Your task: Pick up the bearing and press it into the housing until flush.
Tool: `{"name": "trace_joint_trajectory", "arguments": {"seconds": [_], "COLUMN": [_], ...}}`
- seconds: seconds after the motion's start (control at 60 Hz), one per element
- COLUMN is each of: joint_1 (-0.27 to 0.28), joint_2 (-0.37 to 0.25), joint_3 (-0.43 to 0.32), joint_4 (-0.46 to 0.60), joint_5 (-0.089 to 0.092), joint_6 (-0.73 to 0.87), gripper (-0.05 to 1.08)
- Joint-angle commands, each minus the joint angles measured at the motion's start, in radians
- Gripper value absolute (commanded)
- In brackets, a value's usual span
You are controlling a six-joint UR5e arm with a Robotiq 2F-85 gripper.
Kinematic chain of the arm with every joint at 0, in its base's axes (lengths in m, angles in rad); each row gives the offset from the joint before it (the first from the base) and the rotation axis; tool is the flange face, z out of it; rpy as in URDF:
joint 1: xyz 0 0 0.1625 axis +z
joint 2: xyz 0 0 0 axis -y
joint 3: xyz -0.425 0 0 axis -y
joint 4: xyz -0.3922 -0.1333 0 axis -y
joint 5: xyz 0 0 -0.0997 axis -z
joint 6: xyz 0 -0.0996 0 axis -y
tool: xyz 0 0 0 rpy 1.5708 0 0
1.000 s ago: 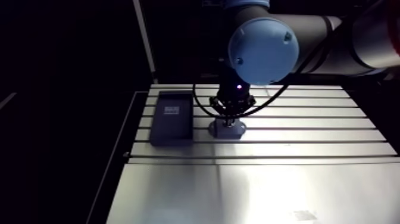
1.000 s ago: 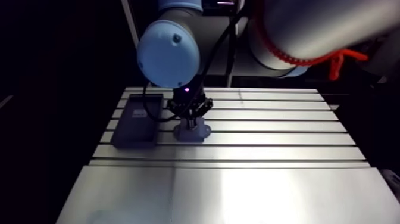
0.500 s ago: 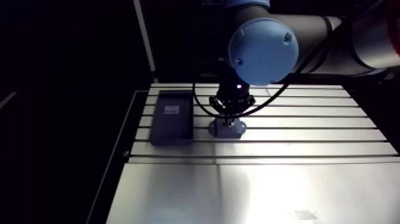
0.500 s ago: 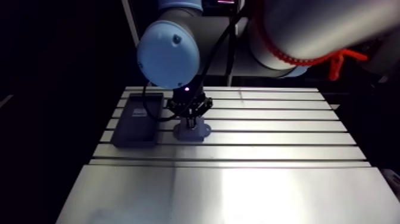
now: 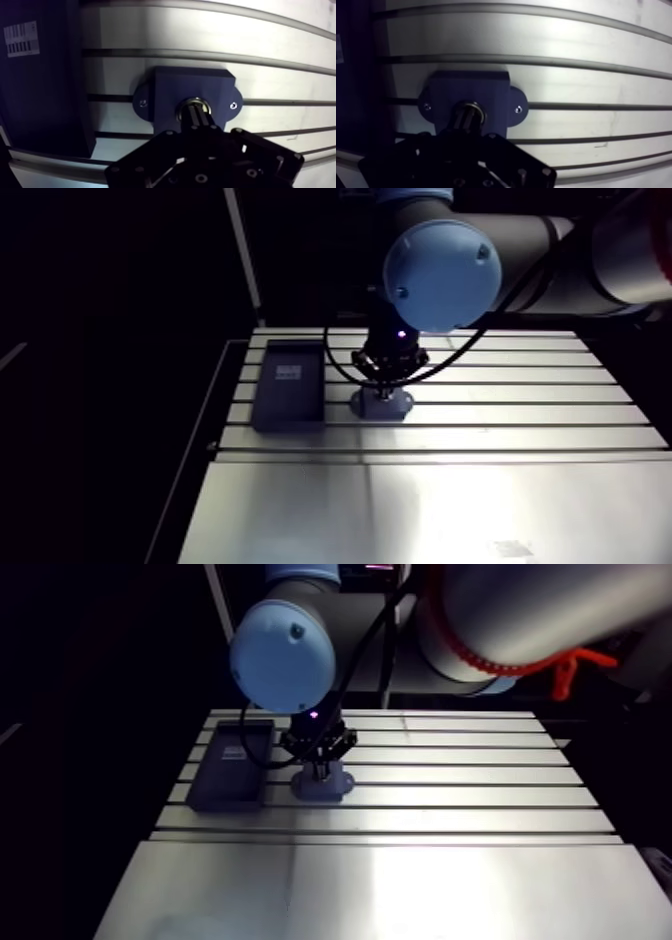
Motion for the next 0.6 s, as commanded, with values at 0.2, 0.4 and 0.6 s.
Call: {"name": "trace_joint_trajectory", "arguments": {"seconds": [0.2,0.4,0.6], "joint_1": [0.0,0.0,0.0], "joint_2": [0.0,0.0,0.0], "joint_3": [0.002,0.008,0.01], "joint_4": [0.0,0.0,0.0], "joint_5": [0.0,0.0,-0.002], "joint_6": [0.0,0.0,0.0], "gripper": [1.05,1.05,1.05]}}
